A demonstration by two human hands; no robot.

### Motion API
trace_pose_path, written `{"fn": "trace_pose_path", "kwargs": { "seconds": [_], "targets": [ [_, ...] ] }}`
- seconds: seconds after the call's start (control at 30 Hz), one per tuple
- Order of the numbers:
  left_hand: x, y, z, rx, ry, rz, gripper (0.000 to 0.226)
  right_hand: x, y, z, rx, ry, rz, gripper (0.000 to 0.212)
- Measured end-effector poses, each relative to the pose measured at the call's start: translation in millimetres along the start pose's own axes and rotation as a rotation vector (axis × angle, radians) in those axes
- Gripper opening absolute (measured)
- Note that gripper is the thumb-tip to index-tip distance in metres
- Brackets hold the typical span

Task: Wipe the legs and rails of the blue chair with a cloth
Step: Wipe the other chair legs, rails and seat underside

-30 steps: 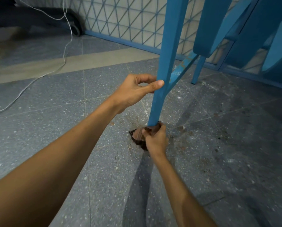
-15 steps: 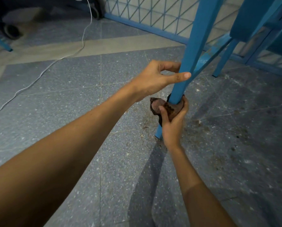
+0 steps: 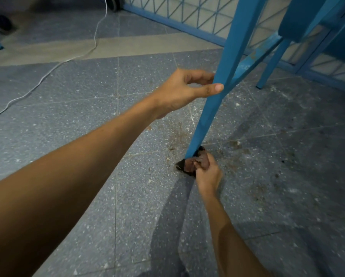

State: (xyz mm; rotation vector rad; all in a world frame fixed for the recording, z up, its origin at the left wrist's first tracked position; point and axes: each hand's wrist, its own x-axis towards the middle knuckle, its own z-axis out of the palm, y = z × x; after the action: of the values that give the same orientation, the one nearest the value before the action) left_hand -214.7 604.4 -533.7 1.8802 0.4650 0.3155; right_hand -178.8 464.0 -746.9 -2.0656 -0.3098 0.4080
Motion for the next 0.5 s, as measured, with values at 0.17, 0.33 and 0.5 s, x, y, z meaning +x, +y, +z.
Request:
{"fn": "trace_pose_path", "kwargs": {
  "seconds": [0.17,0.33,0.5],
  "targets": [
    [-17.3,-51.4,18.8,0.162,-0.096,-0.439,0.048,-2.5,-11.4,-10.9,0.355,-0.020,0.231,0.056],
    [-21.2,-68.2,45.7,0.216,-0.159,-0.531,0.046,-4.7,-51.0,-33.8,0.822,0.103,0.196,0.064],
    [6.6,-43.5,34.9,0.041,0.013,-0.405,0.042,-22.0,-89.4,-15.4,0.536,-0.031,-0.097,0.079]
  ]
}}
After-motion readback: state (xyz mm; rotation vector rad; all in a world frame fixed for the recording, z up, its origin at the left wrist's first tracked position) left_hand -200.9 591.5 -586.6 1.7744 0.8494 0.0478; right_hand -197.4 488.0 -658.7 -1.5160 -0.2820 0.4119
